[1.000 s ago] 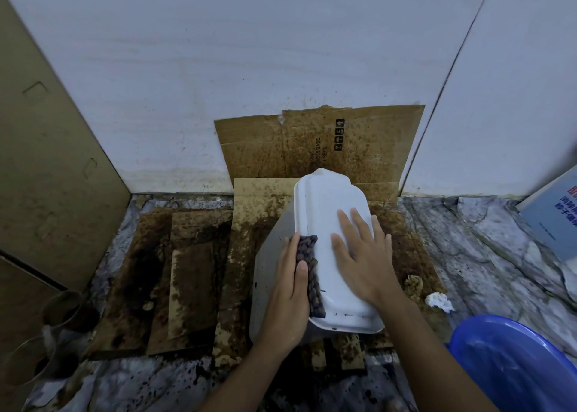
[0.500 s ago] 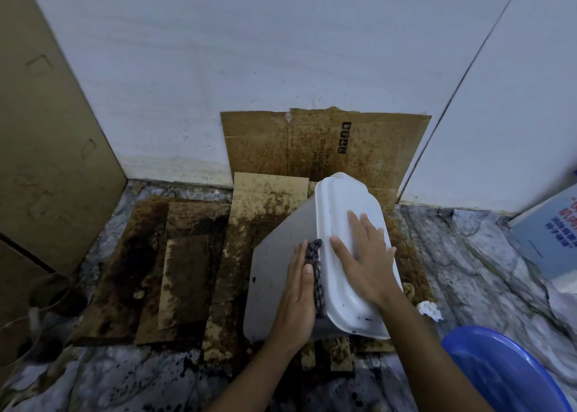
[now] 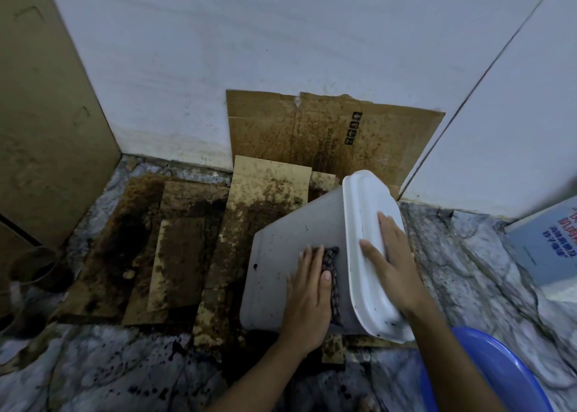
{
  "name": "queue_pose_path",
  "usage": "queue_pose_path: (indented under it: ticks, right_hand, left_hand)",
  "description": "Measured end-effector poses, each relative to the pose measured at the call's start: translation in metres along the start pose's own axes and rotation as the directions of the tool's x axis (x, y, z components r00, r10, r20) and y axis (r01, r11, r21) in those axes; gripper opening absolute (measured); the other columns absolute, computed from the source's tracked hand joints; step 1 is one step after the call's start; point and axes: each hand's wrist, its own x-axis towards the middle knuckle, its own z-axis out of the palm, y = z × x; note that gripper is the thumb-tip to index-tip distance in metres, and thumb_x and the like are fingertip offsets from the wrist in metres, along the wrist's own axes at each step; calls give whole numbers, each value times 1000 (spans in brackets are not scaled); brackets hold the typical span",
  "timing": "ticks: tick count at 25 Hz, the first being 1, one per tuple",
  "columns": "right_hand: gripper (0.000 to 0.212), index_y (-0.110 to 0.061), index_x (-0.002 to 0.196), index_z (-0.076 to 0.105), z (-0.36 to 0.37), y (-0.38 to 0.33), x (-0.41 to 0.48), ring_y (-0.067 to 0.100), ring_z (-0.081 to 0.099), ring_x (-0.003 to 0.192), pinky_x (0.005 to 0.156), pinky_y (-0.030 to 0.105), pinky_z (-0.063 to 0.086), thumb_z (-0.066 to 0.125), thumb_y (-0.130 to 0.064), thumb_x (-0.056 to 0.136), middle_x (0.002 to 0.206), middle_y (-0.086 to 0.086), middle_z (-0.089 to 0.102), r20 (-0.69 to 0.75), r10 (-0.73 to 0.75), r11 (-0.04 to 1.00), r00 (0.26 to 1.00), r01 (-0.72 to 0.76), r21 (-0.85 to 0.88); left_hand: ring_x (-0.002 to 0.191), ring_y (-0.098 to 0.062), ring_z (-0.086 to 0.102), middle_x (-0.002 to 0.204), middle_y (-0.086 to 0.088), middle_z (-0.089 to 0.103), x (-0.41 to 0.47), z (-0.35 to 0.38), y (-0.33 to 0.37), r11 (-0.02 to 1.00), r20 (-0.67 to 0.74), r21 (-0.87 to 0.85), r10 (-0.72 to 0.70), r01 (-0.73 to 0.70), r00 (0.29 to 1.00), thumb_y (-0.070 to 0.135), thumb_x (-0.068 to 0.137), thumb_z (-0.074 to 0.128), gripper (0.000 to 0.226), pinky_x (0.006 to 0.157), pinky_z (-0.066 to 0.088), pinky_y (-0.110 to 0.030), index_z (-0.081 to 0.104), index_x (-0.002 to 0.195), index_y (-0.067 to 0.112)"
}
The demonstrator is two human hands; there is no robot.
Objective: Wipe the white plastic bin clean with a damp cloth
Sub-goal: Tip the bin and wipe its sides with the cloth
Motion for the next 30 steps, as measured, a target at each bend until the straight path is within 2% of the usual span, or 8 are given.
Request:
queue_pose_path:
  ticks: [3,5,7,11,16,25,30]
  right_hand:
    - [87,-54,155,7,-2,5,-1,6,-1,155,124,59,8,34,-87,80,166,-25,0,0,11,1000,1000,-11,23]
    - [86,-55,155,6,-1,6,1,6,-1,155,124,58,8,35,-87,81,166,-25,0,4,8,1000,1000,-9,27]
    - [85,-54,155,6,-1,8,2,6,0,155,124,58,9,35,-87,81,166,-25,0,2,3,1000,1000,-3,29]
    - [88,-52,156,7,-2,12,3,4,-1,154,124,57,9,36,-86,80,166,-26,0,4,13,999,1000,-13,44]
    - [82,-56,154,7,-4,12,0,5,1,154,124,57,9,37,-83,83,166,-25,2,-3,9,999,1000,-8,54]
    - [82,-51,156,5,-2,10,0,10,2,155,123,59,8,33,-82,86,168,-19,3,-19,-20,1000,1000,20,-1]
    - [79,-51,155,2,1,10,1,11,2,155,122,61,7,33,-79,88,168,-18,3,-18,-37,999,999,36,-20]
  left_hand:
    - [146,11,-24,163,26,-18,0,12,4,999,-34,49,17,-16,999,46,107,14,53,126,-12,-40,-1,158,41]
    - [149,9,-18,163,29,-16,1,17,12,998,-54,-20,50,-52,997,47,107,16,56,127,-4,-34,2,161,36]
    - [148,12,-14,164,30,-10,3,20,19,993,-50,-81,76,-80,996,47,108,19,55,128,3,-34,4,160,38]
    - [149,12,-9,165,30,-1,4,19,7,992,-51,-57,108,-110,993,46,109,20,51,128,9,-38,7,158,42]
    - [150,12,-3,164,31,6,6,16,-13,994,-99,-54,92,-98,991,58,103,15,48,126,15,-35,9,150,55]
    - [150,10,4,165,27,12,9,-2,-86,991,-109,-134,-33,18,993,55,103,21,44,124,8,-27,12,146,59]
    - [151,8,6,166,22,11,10,-19,-137,979,-104,-179,-118,98,988,64,100,21,48,125,6,-26,15,147,55]
